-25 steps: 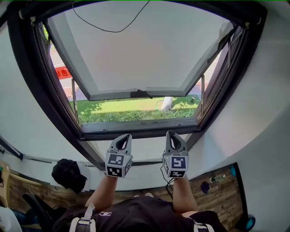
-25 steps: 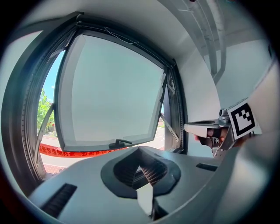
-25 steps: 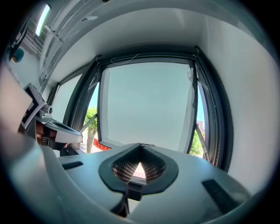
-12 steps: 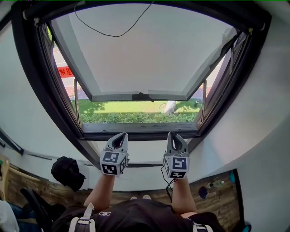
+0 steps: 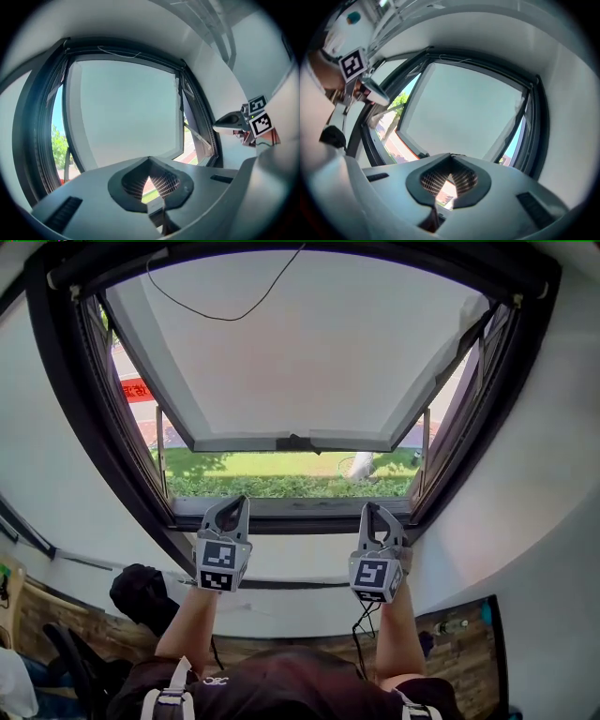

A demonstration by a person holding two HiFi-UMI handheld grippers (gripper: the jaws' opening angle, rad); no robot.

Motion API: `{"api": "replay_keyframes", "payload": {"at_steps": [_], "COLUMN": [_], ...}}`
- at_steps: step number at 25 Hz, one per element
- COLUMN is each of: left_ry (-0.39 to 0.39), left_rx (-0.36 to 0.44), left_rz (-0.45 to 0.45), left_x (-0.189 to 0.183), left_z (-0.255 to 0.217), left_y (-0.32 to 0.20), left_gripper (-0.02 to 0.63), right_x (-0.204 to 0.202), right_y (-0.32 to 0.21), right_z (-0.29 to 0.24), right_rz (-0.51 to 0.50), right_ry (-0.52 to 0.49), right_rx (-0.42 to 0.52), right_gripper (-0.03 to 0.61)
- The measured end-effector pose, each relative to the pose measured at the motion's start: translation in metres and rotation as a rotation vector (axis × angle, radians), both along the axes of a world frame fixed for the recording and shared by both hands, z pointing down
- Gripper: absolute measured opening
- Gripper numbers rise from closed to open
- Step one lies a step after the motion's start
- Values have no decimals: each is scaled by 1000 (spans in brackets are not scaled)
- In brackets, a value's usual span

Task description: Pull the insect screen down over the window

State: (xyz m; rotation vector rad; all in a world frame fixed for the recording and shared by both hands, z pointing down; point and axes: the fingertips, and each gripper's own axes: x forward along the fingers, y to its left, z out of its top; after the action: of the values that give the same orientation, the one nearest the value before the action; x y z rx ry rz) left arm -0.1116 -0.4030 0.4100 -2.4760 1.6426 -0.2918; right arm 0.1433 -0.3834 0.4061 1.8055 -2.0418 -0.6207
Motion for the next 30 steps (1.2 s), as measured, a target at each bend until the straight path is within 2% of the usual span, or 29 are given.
{"api": "replay_keyframes", "payload": {"at_steps": [3,9,11,13,16,18,19,25,30], "left_ry": [-141,-551,-670,-754,-801,-799,-803,-906,-991], "left_rx": [70,196,237,272,296,309,314,396,479], "left_rz": [-9,-87,-111,-129,-156,-168,-172,-231,-271], "left_x": [-14,-37,-42,-44,-50,-57,-61,-85,-98], "left_z": [-25,-57,-69,-82,-105,-124,-134,-207,-274], "left_y": [-8,-25,-30,-31,-32,-33,-34,-30,-22], "left_gripper": [2,11,34,37,137,164,166,164,164], "right_x": [22,71,79,83,93,99,101,118,133], "right_y": [-5,-14,-17,-18,-20,-21,-22,-28,-35], "right_z": [-27,-68,-74,-80,-91,-107,-118,-201,-270], "right_rz": [53,162,170,152,122,120,128,191,207], "right_ry": [162,507,587,609,555,546,564,695,642], "right_rx": [69,118,123,125,76,62,70,162,194], "right_gripper": [5,6,6,9,57,102,118,118,111]}}
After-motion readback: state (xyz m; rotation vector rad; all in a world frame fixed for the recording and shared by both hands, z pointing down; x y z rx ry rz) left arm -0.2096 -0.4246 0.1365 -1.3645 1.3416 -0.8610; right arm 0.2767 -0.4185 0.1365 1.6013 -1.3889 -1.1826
